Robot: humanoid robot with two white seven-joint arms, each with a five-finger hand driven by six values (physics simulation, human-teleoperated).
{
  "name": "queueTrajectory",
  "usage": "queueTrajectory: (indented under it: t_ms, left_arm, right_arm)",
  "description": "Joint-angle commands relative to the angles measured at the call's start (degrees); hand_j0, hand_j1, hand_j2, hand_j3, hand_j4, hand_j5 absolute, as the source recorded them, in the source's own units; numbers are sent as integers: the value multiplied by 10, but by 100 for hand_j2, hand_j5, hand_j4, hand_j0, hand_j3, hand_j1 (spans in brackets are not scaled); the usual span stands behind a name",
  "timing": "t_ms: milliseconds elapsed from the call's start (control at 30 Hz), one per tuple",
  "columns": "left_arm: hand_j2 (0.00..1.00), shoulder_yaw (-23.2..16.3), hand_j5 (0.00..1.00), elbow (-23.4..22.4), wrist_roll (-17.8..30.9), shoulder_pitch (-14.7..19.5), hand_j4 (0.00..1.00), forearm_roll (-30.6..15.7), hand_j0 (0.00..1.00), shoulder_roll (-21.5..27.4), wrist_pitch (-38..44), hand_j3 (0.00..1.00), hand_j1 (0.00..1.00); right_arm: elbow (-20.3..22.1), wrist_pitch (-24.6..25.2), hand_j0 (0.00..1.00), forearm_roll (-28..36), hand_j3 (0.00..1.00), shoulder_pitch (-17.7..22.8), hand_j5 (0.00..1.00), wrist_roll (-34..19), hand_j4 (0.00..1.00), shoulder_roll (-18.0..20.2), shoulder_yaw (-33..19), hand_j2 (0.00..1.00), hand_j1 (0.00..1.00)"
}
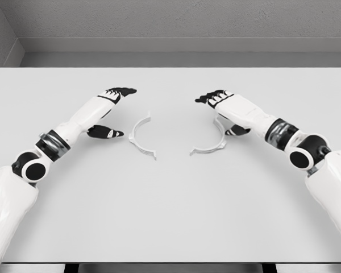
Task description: Assemble PVC drainage pipe clamps
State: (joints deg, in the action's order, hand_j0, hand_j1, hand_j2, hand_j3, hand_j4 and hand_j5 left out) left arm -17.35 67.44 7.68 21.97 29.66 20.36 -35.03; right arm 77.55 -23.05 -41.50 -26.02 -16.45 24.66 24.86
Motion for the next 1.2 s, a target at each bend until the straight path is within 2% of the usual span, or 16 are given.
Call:
queueTrajectory:
  t_ms: [0,100,333,400,533,767,1167]
  left_arm:
    - [100,0,100,1,0,0,100,-4,100,0,0,100,100]
    - [100,0,100,1,0,0,100,-4,100,0,0,100,100]
    - [100,0,100,1,0,-1,100,-5,100,0,0,100,100]
    - [100,0,100,1,0,-1,100,-5,100,0,0,100,100]
    - [100,-1,100,-1,0,0,100,-3,100,-1,0,100,100]
    - [100,-5,100,-10,1,0,100,-2,100,-7,0,100,100]
    - [100,-6,100,-2,0,-4,100,-2,100,-19,0,100,100]
  right_arm:
    - [-1,6,100,2,100,0,100,0,100,-8,6,100,100]
    - [-16,6,100,2,100,-12,100,0,100,-17,17,100,100]
    - [-14,8,100,6,100,-25,100,0,100,-15,8,100,100]
    - [-8,6,100,8,100,-14,100,-1,100,-10,-10,100,100]
    - [54,6,100,9,100,24,100,-1,100,27,-12,100,100]
    - [66,6,100,7,100,40,100,-1,100,29,-10,100,100]
    - [59,9,100,5,100,40,100,-2,100,21,9,100,100]
